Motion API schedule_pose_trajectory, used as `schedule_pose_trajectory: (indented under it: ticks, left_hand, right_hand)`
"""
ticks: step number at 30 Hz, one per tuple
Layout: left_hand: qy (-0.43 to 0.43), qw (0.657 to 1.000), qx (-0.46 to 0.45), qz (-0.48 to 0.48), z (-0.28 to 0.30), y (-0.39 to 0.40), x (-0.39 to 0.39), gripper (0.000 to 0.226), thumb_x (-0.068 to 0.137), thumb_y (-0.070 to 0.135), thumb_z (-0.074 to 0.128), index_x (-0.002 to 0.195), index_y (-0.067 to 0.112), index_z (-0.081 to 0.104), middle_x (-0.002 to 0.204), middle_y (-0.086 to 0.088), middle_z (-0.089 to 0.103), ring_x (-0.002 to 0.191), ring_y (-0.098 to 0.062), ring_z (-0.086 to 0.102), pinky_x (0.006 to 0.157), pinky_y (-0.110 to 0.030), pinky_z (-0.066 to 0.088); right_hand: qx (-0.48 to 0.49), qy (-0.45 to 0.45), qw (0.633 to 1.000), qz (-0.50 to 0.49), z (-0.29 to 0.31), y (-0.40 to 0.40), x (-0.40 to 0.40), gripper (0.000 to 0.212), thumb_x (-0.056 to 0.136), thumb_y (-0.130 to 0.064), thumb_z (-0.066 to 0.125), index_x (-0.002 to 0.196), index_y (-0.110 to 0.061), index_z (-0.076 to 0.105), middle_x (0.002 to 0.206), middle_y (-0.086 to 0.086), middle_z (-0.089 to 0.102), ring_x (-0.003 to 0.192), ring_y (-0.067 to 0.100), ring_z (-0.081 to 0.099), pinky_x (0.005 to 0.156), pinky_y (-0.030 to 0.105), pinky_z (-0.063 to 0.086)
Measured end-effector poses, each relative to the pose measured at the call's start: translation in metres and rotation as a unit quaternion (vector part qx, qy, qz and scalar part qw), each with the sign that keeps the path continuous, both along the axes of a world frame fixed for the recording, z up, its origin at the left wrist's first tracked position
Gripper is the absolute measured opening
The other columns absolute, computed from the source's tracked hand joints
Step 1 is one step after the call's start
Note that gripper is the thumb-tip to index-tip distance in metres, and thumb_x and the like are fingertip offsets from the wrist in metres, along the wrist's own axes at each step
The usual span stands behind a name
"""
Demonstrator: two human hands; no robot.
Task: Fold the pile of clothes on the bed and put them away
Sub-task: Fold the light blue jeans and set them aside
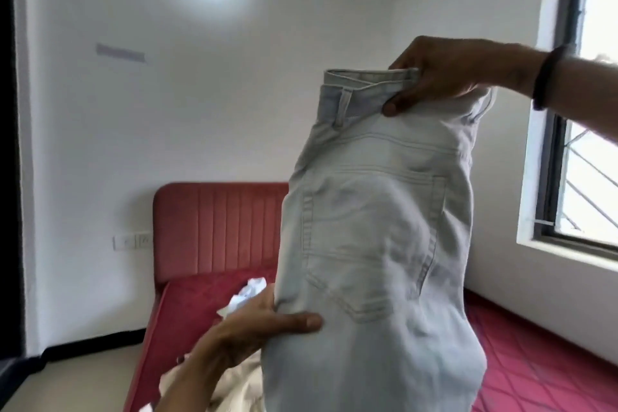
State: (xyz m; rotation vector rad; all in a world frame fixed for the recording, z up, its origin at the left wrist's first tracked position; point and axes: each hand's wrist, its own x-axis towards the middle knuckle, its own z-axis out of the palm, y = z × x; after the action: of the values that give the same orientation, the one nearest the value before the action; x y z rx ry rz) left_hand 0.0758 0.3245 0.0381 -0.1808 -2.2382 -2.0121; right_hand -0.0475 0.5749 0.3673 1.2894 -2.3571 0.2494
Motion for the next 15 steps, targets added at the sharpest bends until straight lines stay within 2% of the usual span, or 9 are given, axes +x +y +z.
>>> schedule_pose_trajectory:
  ticks: [1,3,5,8,10,12,13,15]
  left_hand:
    - [-0.020,1.000,0.012,-0.002,-0.014,0.007,0.004,0.058,0.074,0.009,0.090,0.127,0.013,0.067,0.122,-0.012,0.074,0.114,-0.029,0.071,0.091,-0.036,0.059]
    - [-0.067,0.997,0.022,-0.031,-0.039,0.007,0.008,0.049,0.068,0.008,0.089,0.115,0.015,0.074,0.109,-0.007,0.079,0.100,-0.022,0.076,0.080,-0.031,0.061]
    - [-0.153,0.986,0.012,-0.066,-0.079,0.009,0.008,0.043,0.076,0.000,0.083,0.115,0.015,0.072,0.106,-0.004,0.079,0.097,-0.018,0.076,0.079,-0.029,0.060]
    - [-0.262,0.959,-0.034,-0.106,-0.148,0.010,0.004,0.041,0.084,-0.001,0.075,0.121,0.018,0.076,0.125,-0.007,0.074,0.117,-0.023,0.070,0.098,-0.036,0.055]
    - [-0.286,0.937,-0.107,-0.171,-0.187,0.014,-0.012,0.046,0.093,0.004,0.072,0.135,0.022,0.064,0.135,0.010,0.068,0.129,-0.010,0.061,0.114,-0.033,0.043]
    - [-0.298,0.916,-0.170,-0.208,-0.209,0.014,-0.035,0.056,0.094,0.012,0.075,0.140,0.030,0.048,0.133,0.033,0.061,0.131,0.009,0.052,0.121,-0.026,0.031]
    - [-0.298,0.915,-0.170,-0.210,-0.214,0.015,-0.046,0.062,0.089,0.018,0.081,0.142,0.029,0.049,0.136,0.031,0.061,0.133,0.007,0.051,0.123,-0.030,0.030]
    - [-0.305,0.929,-0.107,-0.178,-0.221,0.016,-0.079,0.070,0.080,0.018,0.089,0.143,0.020,0.059,0.143,0.003,0.063,0.137,-0.018,0.056,0.119,-0.043,0.038]
  right_hand:
    - [0.000,-0.017,1.000,-0.014,-0.022,0.008,-0.019,0.019,0.076,-0.047,0.088,0.080,-0.034,0.075,0.077,-0.012,0.076,0.084,0.019,0.073,0.080,0.040,0.060]
    - [0.015,-0.045,0.998,-0.032,-0.070,0.018,-0.050,0.023,0.076,-0.046,0.088,0.078,-0.028,0.074,0.073,-0.008,0.074,0.076,0.020,0.070,0.072,0.037,0.057]
    - [0.024,-0.097,0.994,-0.046,-0.140,0.031,-0.086,0.025,0.075,-0.049,0.089,0.075,-0.030,0.072,0.069,-0.009,0.072,0.068,0.016,0.066,0.063,0.034,0.053]
    - [0.065,-0.186,0.978,-0.064,-0.265,0.047,-0.133,0.035,0.068,-0.064,0.087,0.078,-0.033,0.072,0.073,-0.010,0.072,0.068,0.008,0.066,0.066,0.035,0.054]
    - [0.097,-0.220,0.968,-0.077,-0.339,0.057,-0.166,0.043,0.066,-0.070,0.083,0.080,-0.032,0.071,0.074,-0.012,0.071,0.067,0.005,0.064,0.067,0.035,0.055]
    - [0.131,-0.247,0.956,-0.088,-0.392,0.065,-0.195,0.036,0.069,-0.061,0.087,0.075,-0.030,0.069,0.068,-0.014,0.070,0.060,0.002,0.061,0.064,0.037,0.056]
    - [0.135,-0.249,0.955,-0.090,-0.407,0.068,-0.208,0.033,0.069,-0.056,0.089,0.073,-0.031,0.068,0.066,-0.016,0.070,0.058,0.002,0.061,0.063,0.036,0.056]
    - [0.130,-0.234,0.957,-0.115,-0.421,0.075,-0.252,0.033,0.067,-0.055,0.090,0.071,-0.033,0.067,0.064,-0.015,0.068,0.060,0.008,0.063,0.060,0.034,0.055]
